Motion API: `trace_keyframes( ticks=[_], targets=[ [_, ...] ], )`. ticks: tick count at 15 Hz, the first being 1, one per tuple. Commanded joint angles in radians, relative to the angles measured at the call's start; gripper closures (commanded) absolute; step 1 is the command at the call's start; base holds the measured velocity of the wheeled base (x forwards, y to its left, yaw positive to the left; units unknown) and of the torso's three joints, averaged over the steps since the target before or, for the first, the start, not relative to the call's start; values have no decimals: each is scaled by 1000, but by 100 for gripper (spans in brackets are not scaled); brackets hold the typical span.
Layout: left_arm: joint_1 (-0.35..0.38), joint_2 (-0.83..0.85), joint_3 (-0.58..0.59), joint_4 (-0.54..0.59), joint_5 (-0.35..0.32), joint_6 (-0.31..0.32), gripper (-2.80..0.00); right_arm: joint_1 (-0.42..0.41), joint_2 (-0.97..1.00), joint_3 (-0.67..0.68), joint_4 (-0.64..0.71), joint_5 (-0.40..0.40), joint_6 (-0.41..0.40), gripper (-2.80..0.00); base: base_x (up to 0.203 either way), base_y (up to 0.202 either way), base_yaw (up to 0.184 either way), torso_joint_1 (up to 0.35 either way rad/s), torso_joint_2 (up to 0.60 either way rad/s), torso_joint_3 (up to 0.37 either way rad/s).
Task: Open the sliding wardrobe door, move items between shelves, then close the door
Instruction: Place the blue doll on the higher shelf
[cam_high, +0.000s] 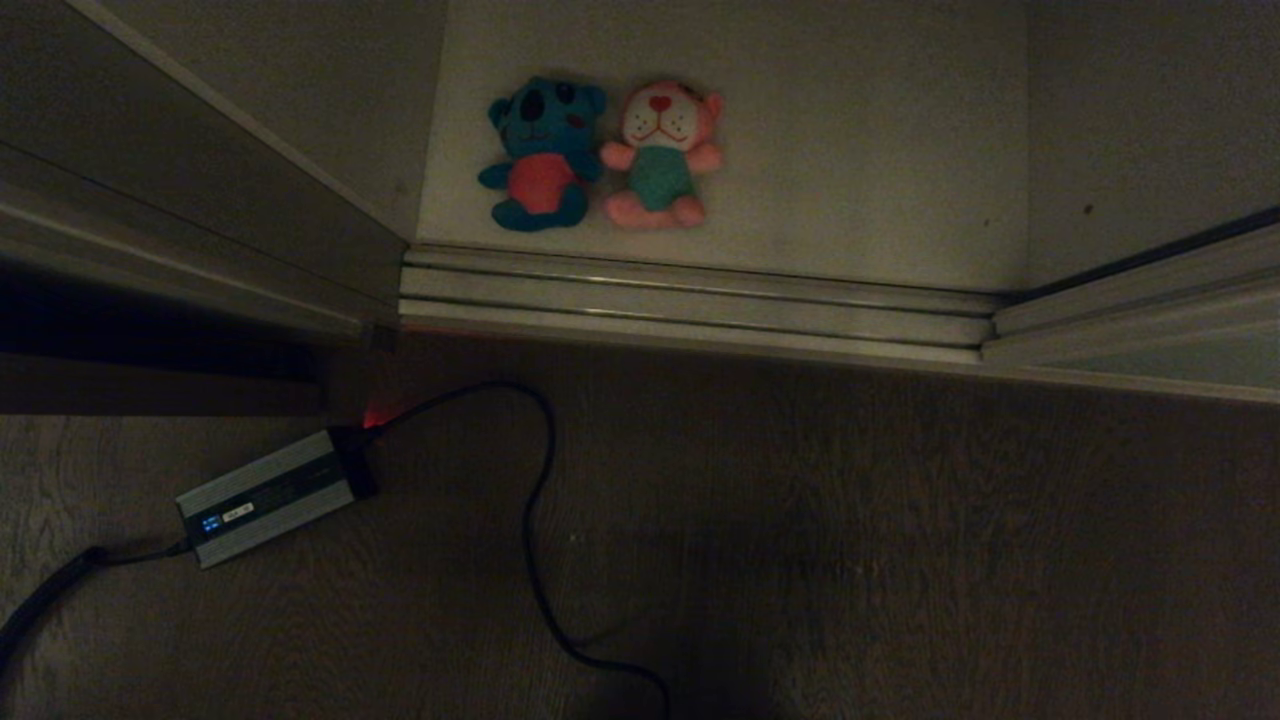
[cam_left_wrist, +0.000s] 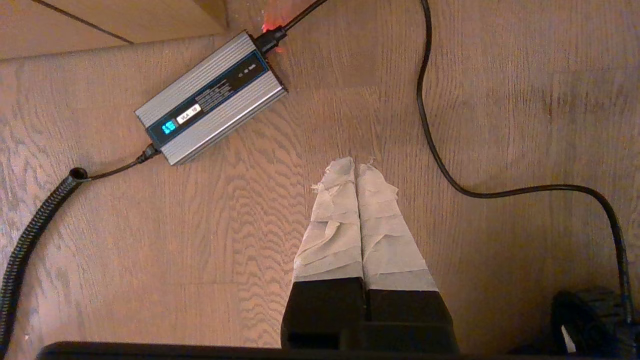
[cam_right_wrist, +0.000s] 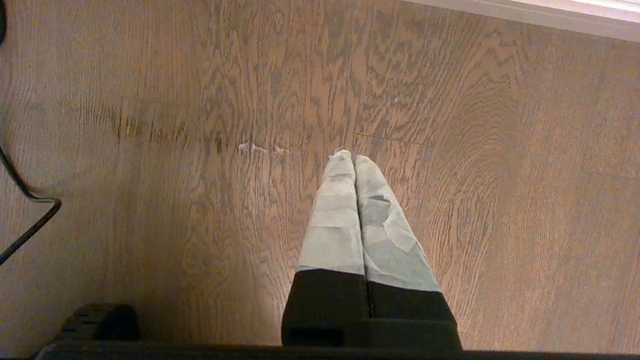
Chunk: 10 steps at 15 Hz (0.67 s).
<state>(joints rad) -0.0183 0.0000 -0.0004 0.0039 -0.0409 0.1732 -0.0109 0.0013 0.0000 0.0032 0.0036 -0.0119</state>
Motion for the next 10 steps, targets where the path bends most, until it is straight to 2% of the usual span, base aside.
trace_keyframes(
  ticks=[1, 4, 6, 8, 10],
  targets=[
    [0, 2, 0, -1, -1, 0, 0, 0, -1, 5, 0, -1, 0, 0, 0, 0, 0, 0, 0, 0],
    [0, -1, -32, -11, 7, -21, 0, 0, 0, 5, 0, -1, 0, 0, 0, 0, 0, 0, 0, 0],
    [0, 41, -162, 9, 2, -21, 0, 0, -1, 5, 1, -1, 0, 0, 0, 0, 0, 0, 0, 0],
    [-1, 169, -232, 29, -43, -29, 0, 0, 0, 5, 0, 0, 0, 0, 0, 0, 0, 0, 0, 0],
    [-4, 358, -277, 29, -109, -64, 0, 0, 0, 5, 0, 1, 0, 0, 0, 0, 0, 0, 0, 0]
  ],
)
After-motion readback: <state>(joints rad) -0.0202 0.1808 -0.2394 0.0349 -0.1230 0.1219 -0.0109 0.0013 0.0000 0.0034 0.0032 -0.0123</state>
